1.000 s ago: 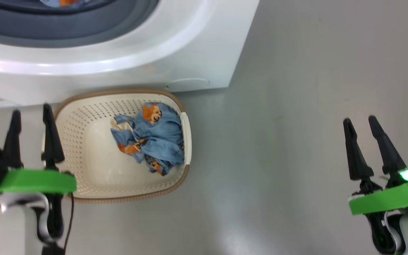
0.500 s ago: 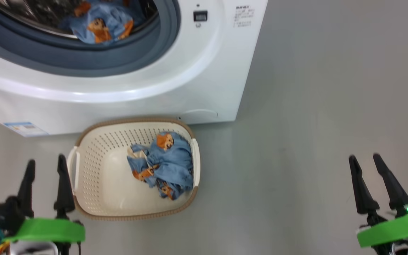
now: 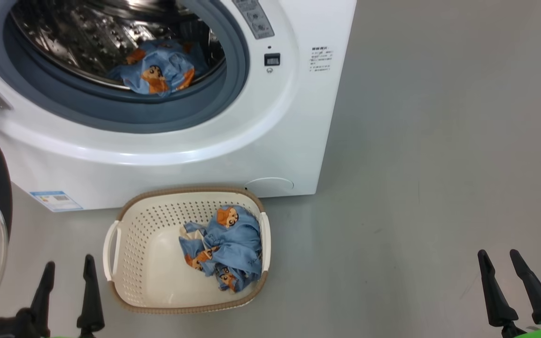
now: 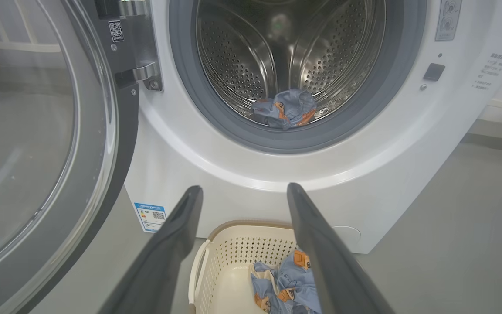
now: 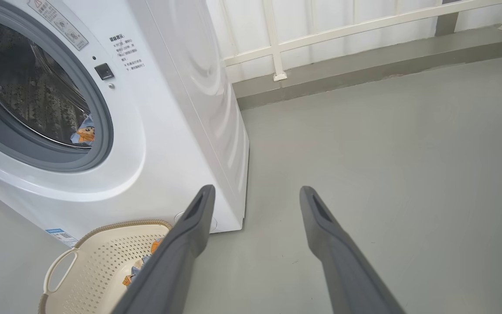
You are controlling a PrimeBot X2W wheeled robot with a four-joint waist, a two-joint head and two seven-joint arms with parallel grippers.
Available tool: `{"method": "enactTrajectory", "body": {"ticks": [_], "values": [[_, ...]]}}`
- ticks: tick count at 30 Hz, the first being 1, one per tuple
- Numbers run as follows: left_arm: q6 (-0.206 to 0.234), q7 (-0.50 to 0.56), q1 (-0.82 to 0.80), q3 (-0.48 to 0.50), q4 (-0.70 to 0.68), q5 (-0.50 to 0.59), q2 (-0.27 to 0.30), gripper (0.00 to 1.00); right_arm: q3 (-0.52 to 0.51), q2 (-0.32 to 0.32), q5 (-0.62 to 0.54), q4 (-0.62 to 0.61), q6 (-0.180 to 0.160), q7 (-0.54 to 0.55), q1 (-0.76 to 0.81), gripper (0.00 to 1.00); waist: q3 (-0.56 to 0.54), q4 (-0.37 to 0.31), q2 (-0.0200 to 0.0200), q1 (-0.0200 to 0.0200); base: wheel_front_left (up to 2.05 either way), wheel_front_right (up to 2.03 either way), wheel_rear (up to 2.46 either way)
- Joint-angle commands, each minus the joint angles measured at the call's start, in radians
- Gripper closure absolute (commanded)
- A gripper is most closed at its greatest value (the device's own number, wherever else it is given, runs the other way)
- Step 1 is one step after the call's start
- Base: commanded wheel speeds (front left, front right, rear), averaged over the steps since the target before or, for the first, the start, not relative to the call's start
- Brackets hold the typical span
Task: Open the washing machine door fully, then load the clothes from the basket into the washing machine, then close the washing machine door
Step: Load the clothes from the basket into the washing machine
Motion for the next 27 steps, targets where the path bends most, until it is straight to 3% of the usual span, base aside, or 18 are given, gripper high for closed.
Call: {"method": "enactTrajectory", "body": {"ticks": [1, 27], "values": [[-0.002, -0.005, 0.006, 0.036, -0.036, 0.000, 0.010, 0.00, 0.013, -0.022, 0.011, -0.024, 0.003, -0.005, 0.009, 0.00, -0.011, -0.002, 0.0000, 0.0000, 0.00, 0.00, 0.00], [-0.002, -0.005, 0.029, 0.011, -0.046, 0.001, 0.002, 0.00, 0.014, -0.009, 0.007, -0.037, 0.003, -0.005, 0.007, 0.00, -0.006, -0.018, 0.0000, 0.0000, 0.00, 0.00, 0.00]]}}
